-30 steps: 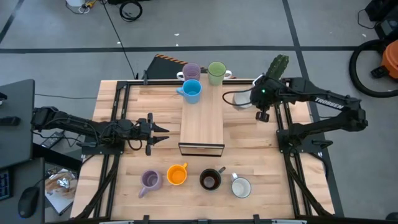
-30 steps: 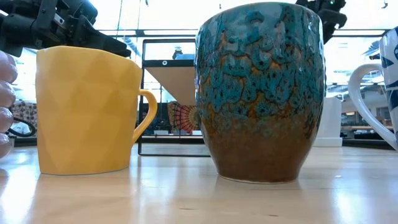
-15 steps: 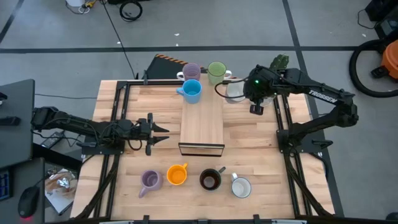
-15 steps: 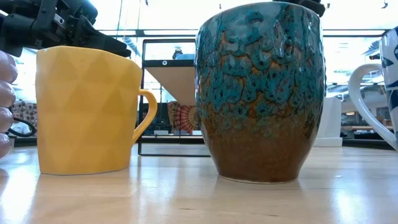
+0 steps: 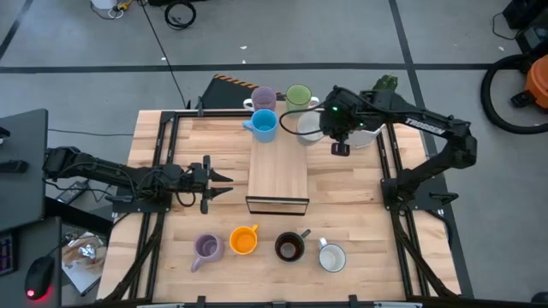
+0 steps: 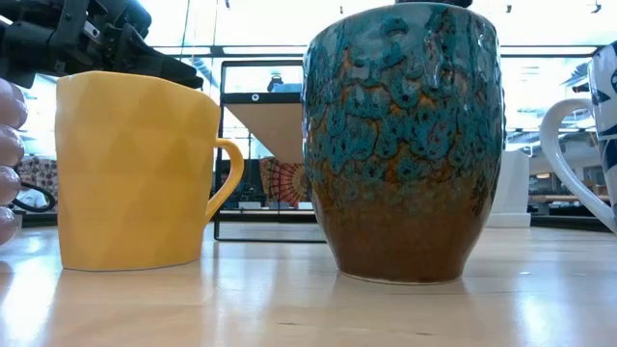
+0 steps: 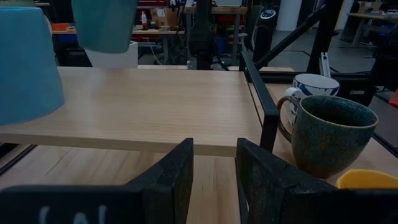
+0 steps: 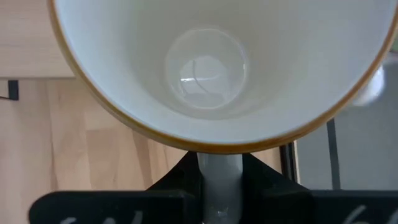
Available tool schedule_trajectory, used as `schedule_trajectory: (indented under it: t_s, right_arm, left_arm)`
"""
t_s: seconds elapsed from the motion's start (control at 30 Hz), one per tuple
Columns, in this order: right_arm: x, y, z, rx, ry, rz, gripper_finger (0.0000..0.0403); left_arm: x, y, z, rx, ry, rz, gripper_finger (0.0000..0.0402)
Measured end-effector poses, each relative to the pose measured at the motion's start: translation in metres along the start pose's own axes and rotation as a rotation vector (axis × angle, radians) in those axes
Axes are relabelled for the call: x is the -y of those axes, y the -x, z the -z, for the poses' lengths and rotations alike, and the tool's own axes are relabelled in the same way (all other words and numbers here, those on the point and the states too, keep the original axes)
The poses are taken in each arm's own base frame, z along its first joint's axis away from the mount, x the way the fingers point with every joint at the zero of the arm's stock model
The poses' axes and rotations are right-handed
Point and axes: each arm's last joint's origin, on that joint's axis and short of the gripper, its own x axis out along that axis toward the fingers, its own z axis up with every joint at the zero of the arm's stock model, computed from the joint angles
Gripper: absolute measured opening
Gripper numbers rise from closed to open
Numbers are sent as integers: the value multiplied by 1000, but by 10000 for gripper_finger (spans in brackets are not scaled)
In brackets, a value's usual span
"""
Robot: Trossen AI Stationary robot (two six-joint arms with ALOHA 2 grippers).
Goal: Place coffee mugs
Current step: Put the blue mug on the shelf
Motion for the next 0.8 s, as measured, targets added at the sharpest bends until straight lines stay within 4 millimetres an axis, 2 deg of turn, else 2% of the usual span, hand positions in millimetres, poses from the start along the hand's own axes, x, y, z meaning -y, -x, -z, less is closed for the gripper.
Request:
schedule_trajectory:
  t_s: [0.27,0.43,0.8]
  right_arm:
    - [4,-28,-16,16,25,-57,55]
    - [13,-44,-21,30,8,-97,55]
    - [32,-52,-22,80,-74,-91,64]
  left_arm:
    - [0,0,0,0,0,0,130]
    - [0,0,0,0,0,0,130]
    - [0,0,0,1,-1,-4,130]
